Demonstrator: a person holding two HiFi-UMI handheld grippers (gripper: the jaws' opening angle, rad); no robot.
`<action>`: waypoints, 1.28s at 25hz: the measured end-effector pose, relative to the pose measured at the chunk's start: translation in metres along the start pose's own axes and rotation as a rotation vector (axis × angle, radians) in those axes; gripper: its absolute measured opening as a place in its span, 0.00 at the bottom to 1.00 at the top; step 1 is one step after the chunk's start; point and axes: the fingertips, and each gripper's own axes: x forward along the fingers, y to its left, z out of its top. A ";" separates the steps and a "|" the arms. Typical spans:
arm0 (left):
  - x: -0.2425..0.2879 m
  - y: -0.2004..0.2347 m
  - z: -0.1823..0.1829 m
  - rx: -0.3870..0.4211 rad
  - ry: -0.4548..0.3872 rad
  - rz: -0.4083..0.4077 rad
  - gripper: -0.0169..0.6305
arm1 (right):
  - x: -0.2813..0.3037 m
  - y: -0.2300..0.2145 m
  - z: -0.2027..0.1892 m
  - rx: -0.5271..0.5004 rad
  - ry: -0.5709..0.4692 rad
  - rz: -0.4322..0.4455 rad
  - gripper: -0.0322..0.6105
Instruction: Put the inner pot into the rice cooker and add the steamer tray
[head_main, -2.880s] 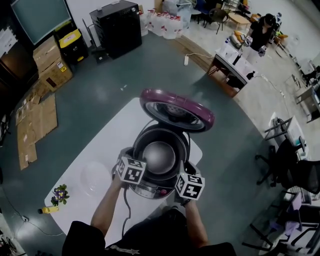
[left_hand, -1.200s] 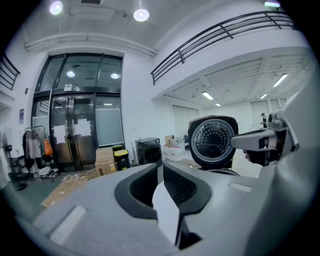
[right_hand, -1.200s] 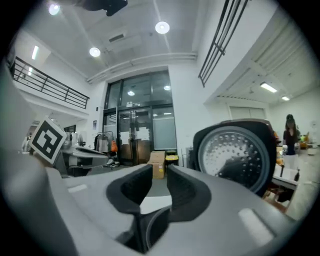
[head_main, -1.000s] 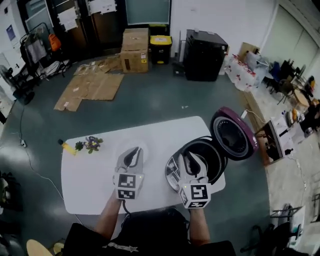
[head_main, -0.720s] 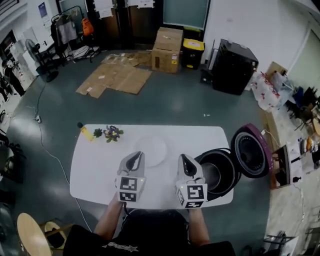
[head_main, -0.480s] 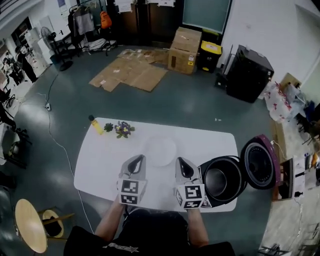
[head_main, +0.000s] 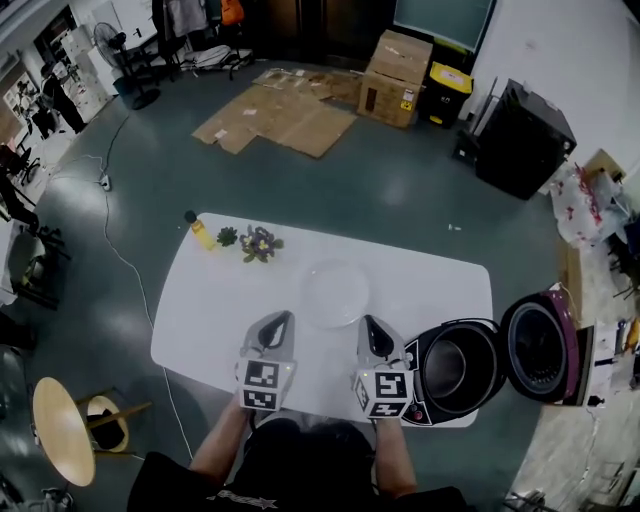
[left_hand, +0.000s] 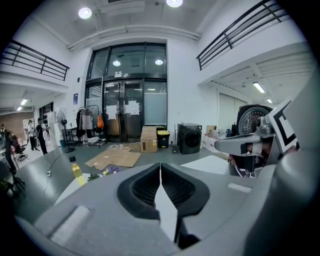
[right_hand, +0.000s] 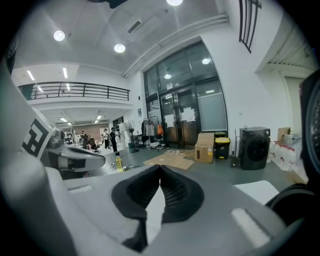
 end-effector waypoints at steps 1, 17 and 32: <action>0.005 0.002 -0.004 -0.001 0.013 -0.004 0.05 | 0.004 -0.002 -0.004 0.010 0.011 -0.009 0.06; 0.108 0.026 -0.075 -0.035 0.207 -0.127 0.05 | 0.083 -0.046 -0.094 0.104 0.235 -0.157 0.06; 0.167 0.025 -0.145 -0.155 0.424 -0.188 0.30 | 0.120 -0.088 -0.162 0.186 0.412 -0.236 0.27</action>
